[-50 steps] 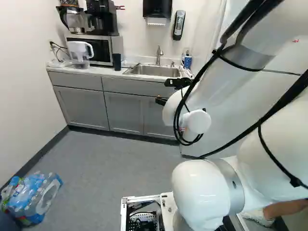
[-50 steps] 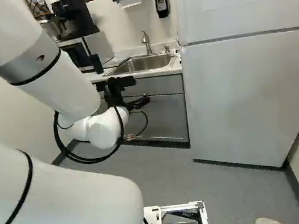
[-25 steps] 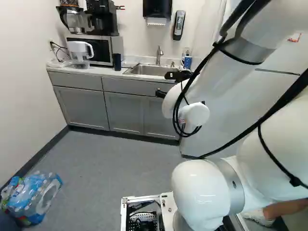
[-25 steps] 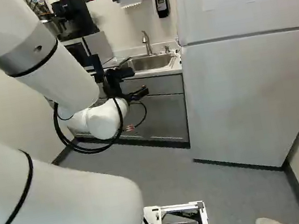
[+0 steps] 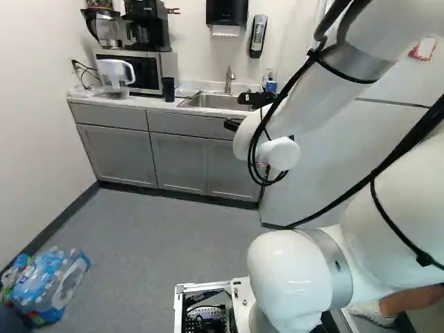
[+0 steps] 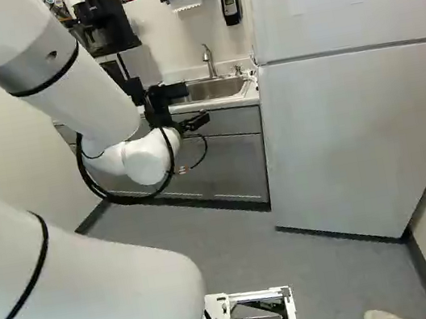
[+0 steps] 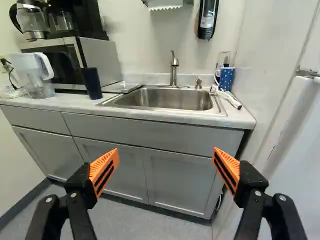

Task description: Rinse the cup and place it in the tray

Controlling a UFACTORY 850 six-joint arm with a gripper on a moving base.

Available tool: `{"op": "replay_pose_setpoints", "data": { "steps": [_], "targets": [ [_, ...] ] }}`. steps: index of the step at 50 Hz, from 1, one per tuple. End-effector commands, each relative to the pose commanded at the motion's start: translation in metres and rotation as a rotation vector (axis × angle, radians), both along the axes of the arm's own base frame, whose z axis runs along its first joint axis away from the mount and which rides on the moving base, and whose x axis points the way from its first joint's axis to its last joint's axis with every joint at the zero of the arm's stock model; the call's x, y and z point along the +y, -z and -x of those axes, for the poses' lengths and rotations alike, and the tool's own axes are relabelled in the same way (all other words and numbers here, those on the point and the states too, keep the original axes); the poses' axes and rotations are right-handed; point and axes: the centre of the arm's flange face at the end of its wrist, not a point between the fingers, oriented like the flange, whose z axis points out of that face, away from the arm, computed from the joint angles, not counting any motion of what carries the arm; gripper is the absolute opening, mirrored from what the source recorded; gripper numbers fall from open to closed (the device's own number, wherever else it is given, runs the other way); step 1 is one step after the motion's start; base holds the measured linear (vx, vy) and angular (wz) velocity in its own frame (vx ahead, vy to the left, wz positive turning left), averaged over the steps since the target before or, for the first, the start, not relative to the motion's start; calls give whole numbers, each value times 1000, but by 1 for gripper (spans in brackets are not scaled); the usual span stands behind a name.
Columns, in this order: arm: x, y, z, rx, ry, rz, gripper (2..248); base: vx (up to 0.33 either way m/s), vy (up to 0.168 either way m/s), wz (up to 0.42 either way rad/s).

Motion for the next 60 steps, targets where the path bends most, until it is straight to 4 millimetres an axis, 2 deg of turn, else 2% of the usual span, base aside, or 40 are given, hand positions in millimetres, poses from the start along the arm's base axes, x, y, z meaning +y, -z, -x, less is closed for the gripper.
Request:
{"op": "replay_pose_setpoints", "data": {
  "steps": [60],
  "targets": [
    [0,-65,-53,-131,-1,2,247,0,0,0]
  ]
}}
